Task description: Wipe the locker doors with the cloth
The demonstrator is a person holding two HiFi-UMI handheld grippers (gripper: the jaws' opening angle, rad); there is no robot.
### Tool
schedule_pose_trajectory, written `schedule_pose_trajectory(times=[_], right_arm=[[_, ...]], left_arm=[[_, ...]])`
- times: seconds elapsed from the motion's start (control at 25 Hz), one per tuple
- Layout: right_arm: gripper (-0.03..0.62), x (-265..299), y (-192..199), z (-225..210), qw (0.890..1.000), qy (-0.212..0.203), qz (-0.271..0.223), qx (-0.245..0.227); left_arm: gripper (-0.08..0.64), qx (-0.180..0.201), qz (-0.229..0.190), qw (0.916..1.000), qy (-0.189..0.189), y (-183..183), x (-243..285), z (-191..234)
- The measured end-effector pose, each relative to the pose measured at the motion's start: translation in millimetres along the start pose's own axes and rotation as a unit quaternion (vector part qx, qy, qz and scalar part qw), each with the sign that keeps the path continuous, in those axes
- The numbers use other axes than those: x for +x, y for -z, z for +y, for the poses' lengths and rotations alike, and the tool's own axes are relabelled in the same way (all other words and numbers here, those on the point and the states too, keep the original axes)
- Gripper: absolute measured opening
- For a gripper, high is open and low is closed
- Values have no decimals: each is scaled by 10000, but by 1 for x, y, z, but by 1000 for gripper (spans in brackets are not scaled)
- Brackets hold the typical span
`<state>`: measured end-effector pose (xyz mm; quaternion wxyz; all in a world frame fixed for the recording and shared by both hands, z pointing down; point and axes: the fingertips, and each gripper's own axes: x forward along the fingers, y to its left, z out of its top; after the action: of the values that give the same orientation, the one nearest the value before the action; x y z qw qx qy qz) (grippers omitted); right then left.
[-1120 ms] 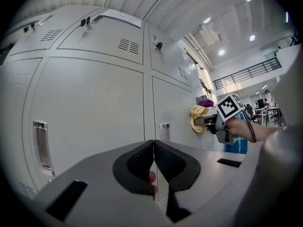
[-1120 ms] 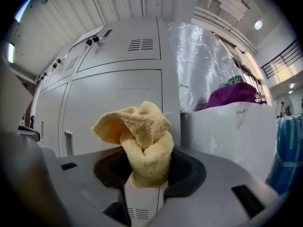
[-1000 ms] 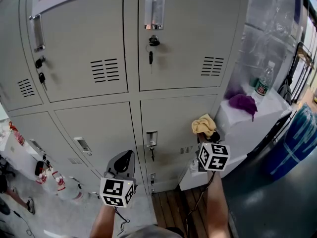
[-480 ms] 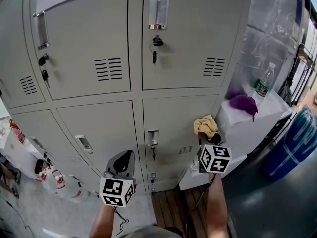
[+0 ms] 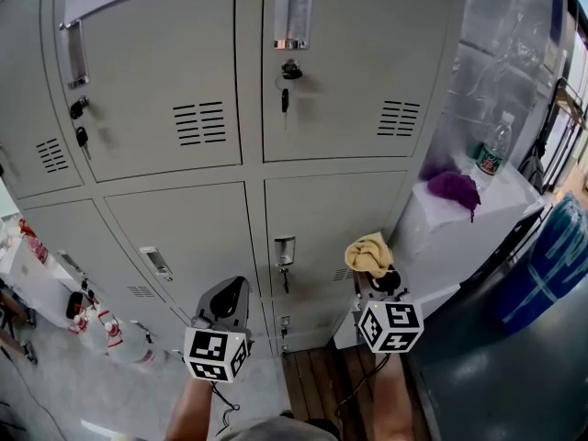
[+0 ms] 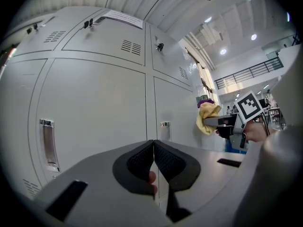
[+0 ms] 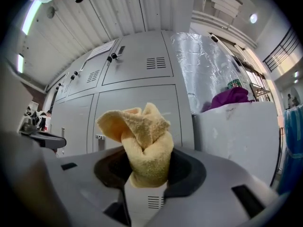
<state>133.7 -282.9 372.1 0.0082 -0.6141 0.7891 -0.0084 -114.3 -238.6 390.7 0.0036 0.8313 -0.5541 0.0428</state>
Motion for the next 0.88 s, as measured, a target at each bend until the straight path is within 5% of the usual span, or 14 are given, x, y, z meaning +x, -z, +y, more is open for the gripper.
schedule_pose_trajectory(times=[0.88], right_arm=[[187,37,71,90,9918,-1044,714,180]], left_arm=[[23,-217,595,9979,-115,52,13,13]])
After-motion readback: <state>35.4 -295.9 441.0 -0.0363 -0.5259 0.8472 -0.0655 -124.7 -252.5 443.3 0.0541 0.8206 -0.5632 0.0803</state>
